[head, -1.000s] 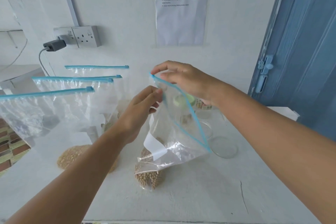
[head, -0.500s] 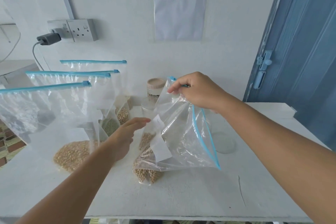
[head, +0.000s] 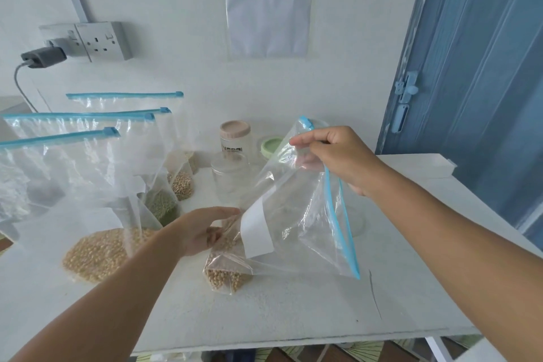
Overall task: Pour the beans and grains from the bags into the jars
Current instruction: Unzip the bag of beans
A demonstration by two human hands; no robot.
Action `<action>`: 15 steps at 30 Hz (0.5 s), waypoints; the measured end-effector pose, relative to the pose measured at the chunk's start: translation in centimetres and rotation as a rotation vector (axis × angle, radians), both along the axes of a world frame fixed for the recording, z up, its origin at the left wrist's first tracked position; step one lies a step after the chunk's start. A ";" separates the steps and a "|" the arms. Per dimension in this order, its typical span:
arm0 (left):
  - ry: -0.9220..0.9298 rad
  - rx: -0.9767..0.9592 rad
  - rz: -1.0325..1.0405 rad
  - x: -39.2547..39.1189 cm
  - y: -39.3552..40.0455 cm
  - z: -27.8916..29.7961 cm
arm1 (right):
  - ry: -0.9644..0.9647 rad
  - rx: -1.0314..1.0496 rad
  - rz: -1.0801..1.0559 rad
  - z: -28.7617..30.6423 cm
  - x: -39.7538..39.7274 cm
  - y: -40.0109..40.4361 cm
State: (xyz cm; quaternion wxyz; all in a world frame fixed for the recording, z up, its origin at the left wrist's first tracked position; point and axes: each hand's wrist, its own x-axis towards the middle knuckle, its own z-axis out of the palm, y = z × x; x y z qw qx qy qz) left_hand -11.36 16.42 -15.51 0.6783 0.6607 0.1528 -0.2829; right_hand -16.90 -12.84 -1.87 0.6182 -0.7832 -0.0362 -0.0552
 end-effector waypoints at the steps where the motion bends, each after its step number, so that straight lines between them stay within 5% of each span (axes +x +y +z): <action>1: -0.007 0.021 -0.040 -0.1 -0.2 0.0 | -0.006 -0.009 -0.006 -0.2 -0.2 -0.1; 10: -0.233 0.200 -0.025 -0.6 -1.8 -0.5 | -0.048 -0.020 -0.079 -1.2 -0.4 -1.6; 15: -0.332 -0.077 0.165 -1.8 0.3 -0.6 | -0.065 0.060 -0.139 -2.1 -0.6 -3.7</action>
